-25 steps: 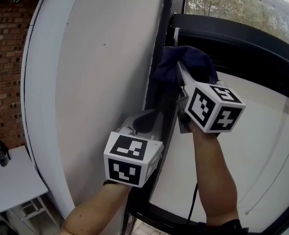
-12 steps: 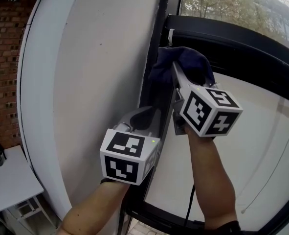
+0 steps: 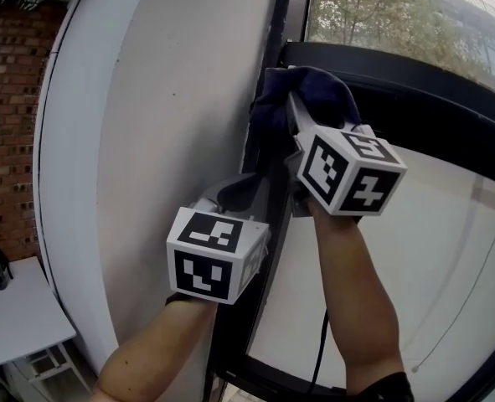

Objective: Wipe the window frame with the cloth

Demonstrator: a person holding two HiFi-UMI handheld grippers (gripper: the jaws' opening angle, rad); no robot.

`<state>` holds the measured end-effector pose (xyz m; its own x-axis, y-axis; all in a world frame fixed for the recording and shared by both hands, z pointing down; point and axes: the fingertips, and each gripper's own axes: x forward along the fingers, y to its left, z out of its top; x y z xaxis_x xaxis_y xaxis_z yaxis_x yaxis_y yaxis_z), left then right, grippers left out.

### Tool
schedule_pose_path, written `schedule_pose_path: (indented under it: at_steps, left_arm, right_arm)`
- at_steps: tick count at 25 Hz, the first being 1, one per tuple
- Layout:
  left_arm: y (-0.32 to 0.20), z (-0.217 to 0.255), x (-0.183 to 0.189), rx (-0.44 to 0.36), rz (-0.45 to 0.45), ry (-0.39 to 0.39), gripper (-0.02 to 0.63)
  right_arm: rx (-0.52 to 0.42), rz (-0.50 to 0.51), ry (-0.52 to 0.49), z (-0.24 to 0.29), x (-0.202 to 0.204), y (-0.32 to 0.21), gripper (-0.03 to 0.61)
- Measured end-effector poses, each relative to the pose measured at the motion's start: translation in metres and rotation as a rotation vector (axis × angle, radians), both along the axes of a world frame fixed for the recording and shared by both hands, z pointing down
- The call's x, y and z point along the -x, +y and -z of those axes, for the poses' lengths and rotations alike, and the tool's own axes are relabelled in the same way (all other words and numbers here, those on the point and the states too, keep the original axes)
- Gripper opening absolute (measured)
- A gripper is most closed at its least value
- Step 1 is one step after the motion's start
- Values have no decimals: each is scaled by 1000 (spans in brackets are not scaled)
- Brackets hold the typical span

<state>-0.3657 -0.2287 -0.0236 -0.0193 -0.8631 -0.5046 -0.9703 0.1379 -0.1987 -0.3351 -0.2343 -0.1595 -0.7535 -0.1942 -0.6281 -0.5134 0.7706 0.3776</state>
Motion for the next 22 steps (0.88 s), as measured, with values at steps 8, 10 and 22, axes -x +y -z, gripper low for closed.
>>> schedule_pose_path:
  at_steps: [8, 10, 22]
  left_arm:
    - [-2, 15, -4, -40, 14, -6, -6]
    - [-7, 19, -9, -44, 10, -12, -6]
    - [-24, 27, -47, -63, -54, -42, -6]
  right_arm:
    - [2, -38, -50, 19, -5, -13, 67]
    - [-1, -37, -47, 21, -8, -14, 67]
    - [-9, -91, -89, 21, -53, -18, 67]
